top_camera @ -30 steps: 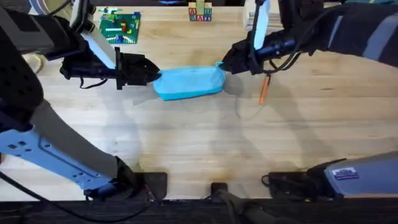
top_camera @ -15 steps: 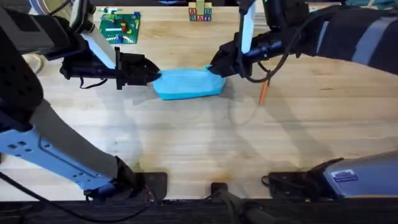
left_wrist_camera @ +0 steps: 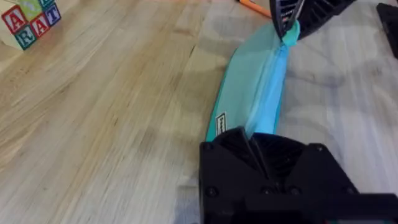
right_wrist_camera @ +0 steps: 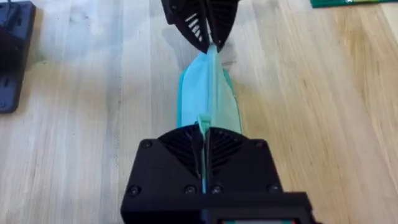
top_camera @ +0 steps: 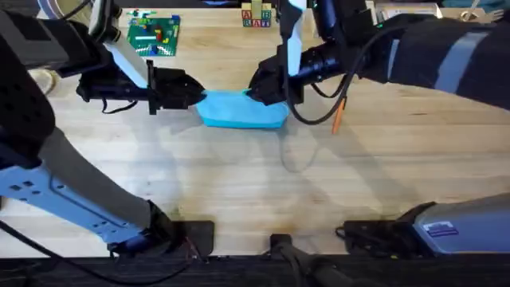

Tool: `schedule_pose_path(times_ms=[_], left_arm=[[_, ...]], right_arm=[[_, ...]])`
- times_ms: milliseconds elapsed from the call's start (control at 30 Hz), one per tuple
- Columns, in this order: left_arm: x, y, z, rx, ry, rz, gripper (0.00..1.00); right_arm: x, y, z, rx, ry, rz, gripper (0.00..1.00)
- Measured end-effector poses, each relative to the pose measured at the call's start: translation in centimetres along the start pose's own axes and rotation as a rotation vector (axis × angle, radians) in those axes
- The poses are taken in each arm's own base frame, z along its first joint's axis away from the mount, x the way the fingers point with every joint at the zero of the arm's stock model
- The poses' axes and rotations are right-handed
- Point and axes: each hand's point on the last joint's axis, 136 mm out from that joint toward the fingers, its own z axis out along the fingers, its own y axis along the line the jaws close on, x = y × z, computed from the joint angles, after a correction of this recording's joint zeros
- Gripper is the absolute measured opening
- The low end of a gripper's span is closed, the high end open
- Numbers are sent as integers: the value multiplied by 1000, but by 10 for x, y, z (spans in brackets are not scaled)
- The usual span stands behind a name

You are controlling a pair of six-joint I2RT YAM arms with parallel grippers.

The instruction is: Unzip the bag, pick up the pens from the table one at a time and place them inside, then zip the bag closed.

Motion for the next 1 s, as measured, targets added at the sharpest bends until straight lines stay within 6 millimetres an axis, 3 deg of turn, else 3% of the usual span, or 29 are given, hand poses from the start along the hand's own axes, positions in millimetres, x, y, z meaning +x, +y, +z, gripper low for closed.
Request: schedule_pose_path(times_ms=[400,700,1000], left_arm=[[0,0,0,0,0,1,42],[-1,0,0,-1,-4,0,42],[-1,0,0,0,-3,0,42]], right_arm=[[-15,2,16,26,-19,-82,31],[-29,-6,40,44,-91,-85,31],[-42,4,64,28,-136,-122,31]])
